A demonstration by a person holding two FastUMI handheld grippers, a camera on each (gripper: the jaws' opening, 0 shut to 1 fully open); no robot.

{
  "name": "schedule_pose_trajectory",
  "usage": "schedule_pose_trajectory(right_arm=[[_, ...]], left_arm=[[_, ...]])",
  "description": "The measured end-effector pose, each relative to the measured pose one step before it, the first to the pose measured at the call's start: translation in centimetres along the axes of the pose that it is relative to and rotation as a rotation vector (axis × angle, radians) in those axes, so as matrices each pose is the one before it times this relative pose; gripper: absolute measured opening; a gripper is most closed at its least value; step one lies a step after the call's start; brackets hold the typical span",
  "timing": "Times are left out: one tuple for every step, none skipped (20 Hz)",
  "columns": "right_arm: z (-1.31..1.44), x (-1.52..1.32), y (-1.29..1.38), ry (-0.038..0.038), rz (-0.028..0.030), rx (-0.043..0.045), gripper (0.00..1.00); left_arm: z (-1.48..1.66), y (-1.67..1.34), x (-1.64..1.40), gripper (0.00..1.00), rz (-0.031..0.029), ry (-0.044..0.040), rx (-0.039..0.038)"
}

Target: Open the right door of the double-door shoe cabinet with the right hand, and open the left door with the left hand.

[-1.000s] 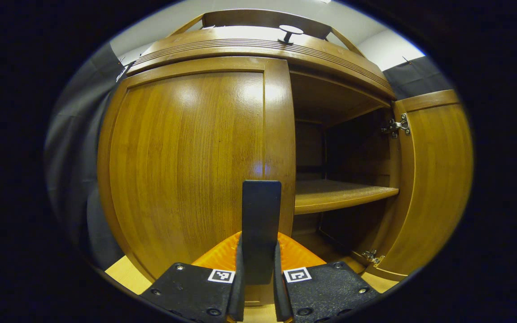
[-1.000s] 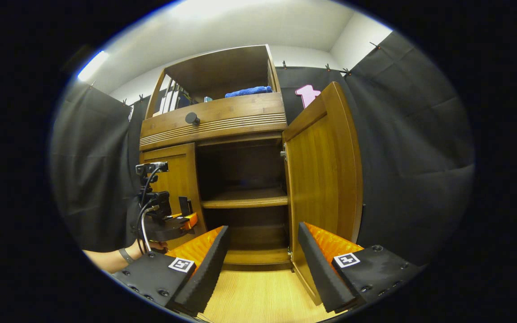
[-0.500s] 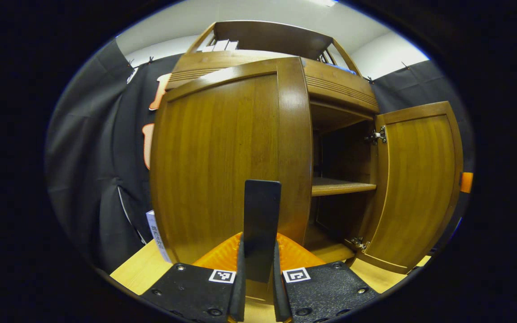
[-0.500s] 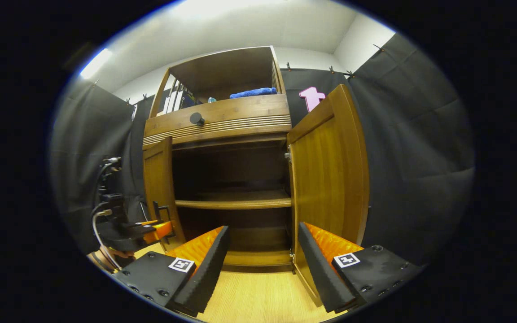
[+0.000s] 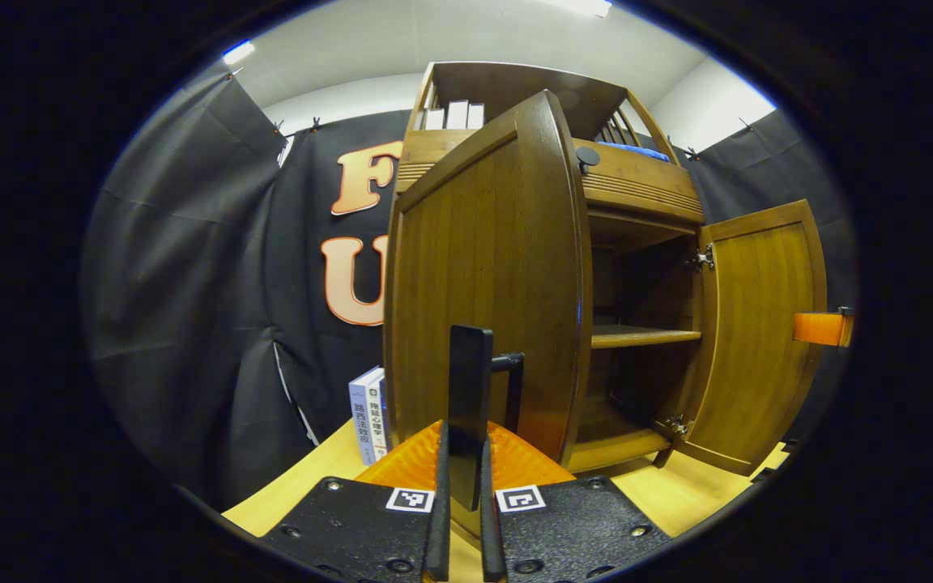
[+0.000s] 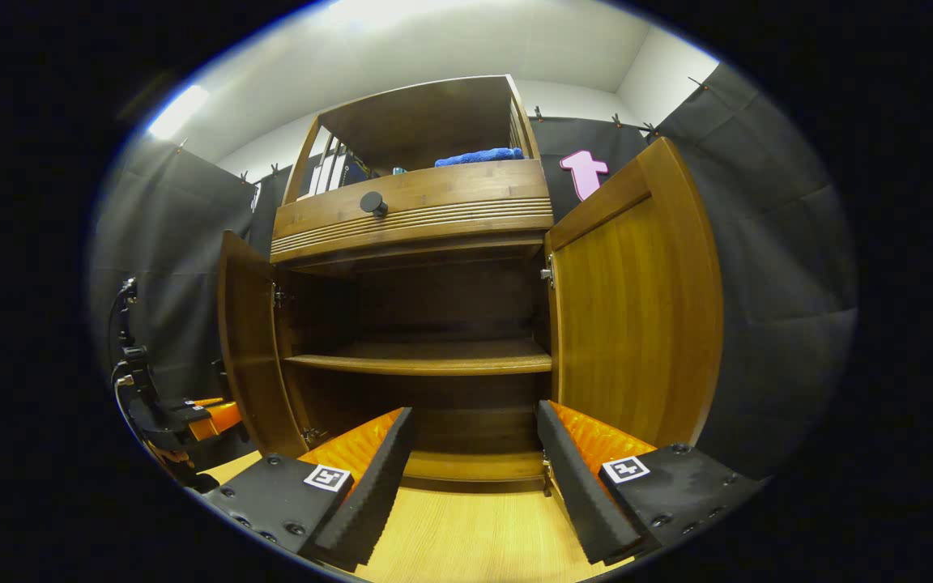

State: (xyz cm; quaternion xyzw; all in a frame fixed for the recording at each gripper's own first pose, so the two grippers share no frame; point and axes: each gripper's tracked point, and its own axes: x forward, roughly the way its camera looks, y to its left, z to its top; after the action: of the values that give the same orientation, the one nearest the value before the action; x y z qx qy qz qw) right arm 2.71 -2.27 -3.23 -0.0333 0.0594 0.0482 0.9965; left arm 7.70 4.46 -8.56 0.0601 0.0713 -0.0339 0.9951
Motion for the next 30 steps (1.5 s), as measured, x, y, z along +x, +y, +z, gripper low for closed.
schedule_pose_trajectory(right_arm=[[-0.003,0.252,0.058,0.00112,0.00202,0.00133,0.98],[-0.101,0.165,0.082,0.00077,0.00273,0.00103,0.98],[-0.054,0.135,0.004,0.00052,0.00169,0.00108,0.98],[-0.028,0.113,-0.007,0.00062,-0.00011,0.00051,0.98],[-0.04,0.086,0.018,0.00104,0.00065,0.00103,0.98],[-0.087,0.058,-0.05,0.00145,0.00042,0.00224,0.98],[-0.074,0.033,-0.027,0.00273,0.00012,0.00335,0.98],[-0.097,0.033,-0.018,0.00095,-0.00011,0.00409,0.98],[-0.075,0.065,0.043,0.00092,0.00011,0.00405,0.98],[-0.024,-0.03,-0.081,0.00235,-0.00076,0.00205,0.98],[0.012,-0.041,-0.038,0.00139,-0.00065,0.00001,0.98],[-0.008,-0.068,-0.109,-0.00027,-0.00221,-0.0016,0.98],[-0.009,0.029,-0.136,0.00037,-0.00407,-0.00132,0.98],[0.035,-0.092,-0.112,0.00067,-0.00322,-0.0004,0.98],[0.029,-0.034,-0.008,0.00087,-0.00181,-0.00051,0.98],[0.093,-0.112,-0.047,-0.00001,-0.00165,-0.0015,0.98],[0.128,-0.205,0.02,-0.00428,-0.00195,-0.00373,0.98],[0.097,-0.167,-0.015,-0.00252,-0.00252,-0.00365,1.0],[0.074,-0.013,-0.031,-0.00026,0.00002,-0.00339,0.98],[0.009,-0.056,0.004,0.00038,0.00028,-0.00188,1.0],[-0.066,-0.136,0.047,0.00149,0.00141,-0.00108,1.0],[-0.048,-0.023,0.046,0.00315,0.00179,-0.00009,1.0],[-0.025,-0.105,0.049,0.00309,0.00093,0.00003,1.0],[-0.055,0.014,0.023,0.00057,-0.00009,-0.00065,1.0],[0.02,0.01,-0.065,0.0005,-0.00178,-0.0004,0.98],[-0.033,-0.056,-0.071,0.00172,-0.00375,0.00145,0.98],[-0.122,0.036,0.017,0.00066,-0.00047,0.00294,0.93],[-0.169,0.14,0.152,0.00311,0.00189,0.00143,0.98],[-0.156,0.288,0.109,0.00423,0.00086,0.00108,1.0],[-0.212,0.295,0.201,0.00372,0.0038,0.00142,1.0]], left_arm=[[0.145,0.893,-0.418,0.13,0.01574,-0.00109,0.00565],[0.027,1.081,-0.297,0.11,0.01329,-0.00018,0.00621],[-0.054,0.919,-0.241,0.11,0.00467,-0.00522,0.00212],[0.139,0.881,-0.206,0.11,0.00034,-0.0086,-0.00916],[0.065,0.858,-0.154,0.07,0.00302,-0.00372,-0.01723],[0.033,1.051,-0.064,0.06,0.00944,-0.00221,-0.01647],[-0.015,1.251,-0.157,0.07,0.01667,-0.00521,-0.00893],[0.058,1.301,0.047,0.04,0.02549,-0.00739,-0.00355],[-0.03,0.911,0.337,0.02,0.0011,-0.00037,-0.00274],[-0.137,0.147,0.201,0.02,-0.0248,-0.00003,-0.01276],[0.225,-0.074,-0.268,0.01,-0.01932,-0.00172,-0.00196],[0.074,0.0,-0.015,0.01,-0.02223,-0.00659,0.00917],[0.08,0.594,0.001,0.01,-0.01283,-0.00597,0.00507],[-0.06,0.812,0.187,0.02,-0.01242,-0.00398,-0.00851],[0.005,0.319,-0.113,0.07,-0.01968,-0.00107,-0.0237],[0.006,0.43,0.079,0.06,-0.01818,-0.0005,-0.02478],[-0.066,0.141,0.097,0.05,-0.02003,0.00091,-0.01491],[0.156,0.437,0.02,0.06,-0.01722,-0.00059,-0.00641],[-0.021,0.413,-0.026,0.06,-0.01649,0.0002,-0.00423],[0.01,0.243,-0.022,0.06,-0.02066,-0.00465,-0.00874],[0.032,0.28,-0.033,0.06,-0.01092,-0.00529,-0.01029],[0.067,0.407,0.113,0.07,-0.00739,0.00091,-0.009],[-0.037,0.224,-0.051,0.06,-0.00252,0.00504,0.00029],[0.023,0.145,-0.175,0.06,-0.00208,0.00764,0.0162],[-0.125,0.132,-0.237,0.06,0.00036,0.00713,0.02932],[-0.191,0.381,-0.365,0.06,0.00435,0.01266,0.03543],[-0.107,0.463,-0.46,0.05,0.00928,0.00544,0.02187],[-0.165,0.136,-0.453,0.05,0.00107,0.00157,-0.0053],[0.078,-0.158,-0.734,0.04,0.0007,-0.0014,-0.0167],[0.258,0.319,-0.554,0.06,0.01997,-0.00519,-0.01156]])
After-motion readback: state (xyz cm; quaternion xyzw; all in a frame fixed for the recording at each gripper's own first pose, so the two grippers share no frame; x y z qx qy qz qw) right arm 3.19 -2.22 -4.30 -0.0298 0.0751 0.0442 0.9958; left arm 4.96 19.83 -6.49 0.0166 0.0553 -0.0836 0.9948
